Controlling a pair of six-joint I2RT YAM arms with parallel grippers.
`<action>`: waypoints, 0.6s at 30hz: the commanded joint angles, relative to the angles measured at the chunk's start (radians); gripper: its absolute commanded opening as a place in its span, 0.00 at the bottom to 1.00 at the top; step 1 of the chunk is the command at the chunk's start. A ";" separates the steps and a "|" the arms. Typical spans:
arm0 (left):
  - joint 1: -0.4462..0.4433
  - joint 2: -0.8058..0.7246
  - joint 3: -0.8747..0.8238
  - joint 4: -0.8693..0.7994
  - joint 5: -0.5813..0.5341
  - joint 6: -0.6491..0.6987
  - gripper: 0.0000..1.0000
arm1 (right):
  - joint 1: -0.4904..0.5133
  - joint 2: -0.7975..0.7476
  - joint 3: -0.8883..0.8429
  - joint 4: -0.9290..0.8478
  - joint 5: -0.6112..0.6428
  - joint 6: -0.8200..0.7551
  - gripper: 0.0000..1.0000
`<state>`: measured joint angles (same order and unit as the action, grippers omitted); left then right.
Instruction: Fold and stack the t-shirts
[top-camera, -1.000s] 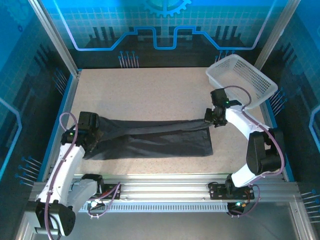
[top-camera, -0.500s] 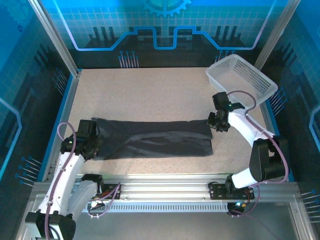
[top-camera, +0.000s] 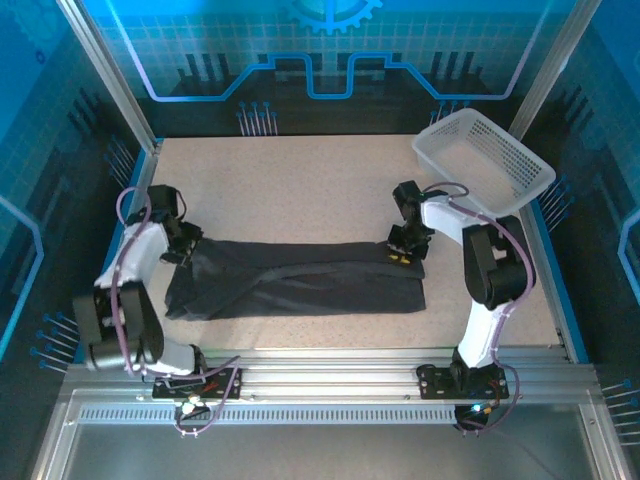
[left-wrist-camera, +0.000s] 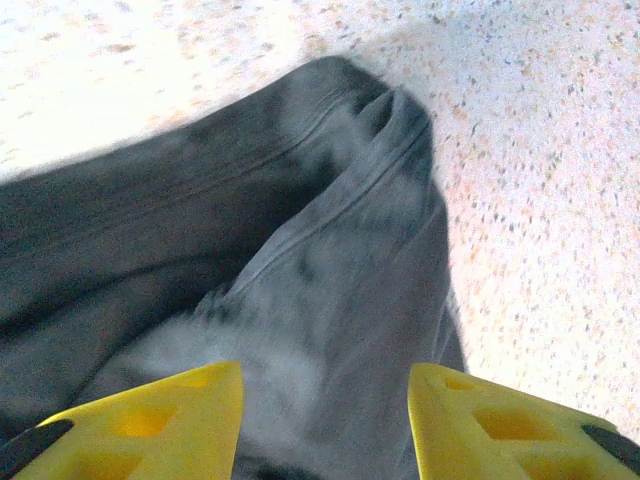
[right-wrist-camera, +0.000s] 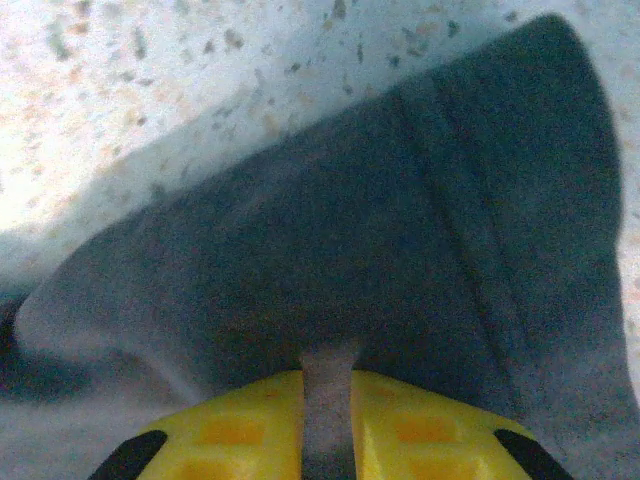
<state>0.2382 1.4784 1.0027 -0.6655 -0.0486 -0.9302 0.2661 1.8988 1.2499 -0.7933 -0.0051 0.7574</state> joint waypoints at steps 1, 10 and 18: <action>0.037 0.095 0.063 0.029 0.094 0.119 0.49 | -0.041 0.070 0.070 -0.110 0.013 0.031 0.22; 0.082 0.355 0.171 -0.019 0.115 0.207 0.31 | -0.108 0.253 0.302 -0.213 -0.004 -0.008 0.23; 0.088 0.483 0.321 -0.066 0.024 0.217 0.10 | -0.136 0.383 0.508 -0.281 0.015 0.015 0.23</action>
<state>0.3115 1.9118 1.2552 -0.7040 0.0269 -0.7322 0.1684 2.2017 1.6966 -1.0637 -0.0349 0.7601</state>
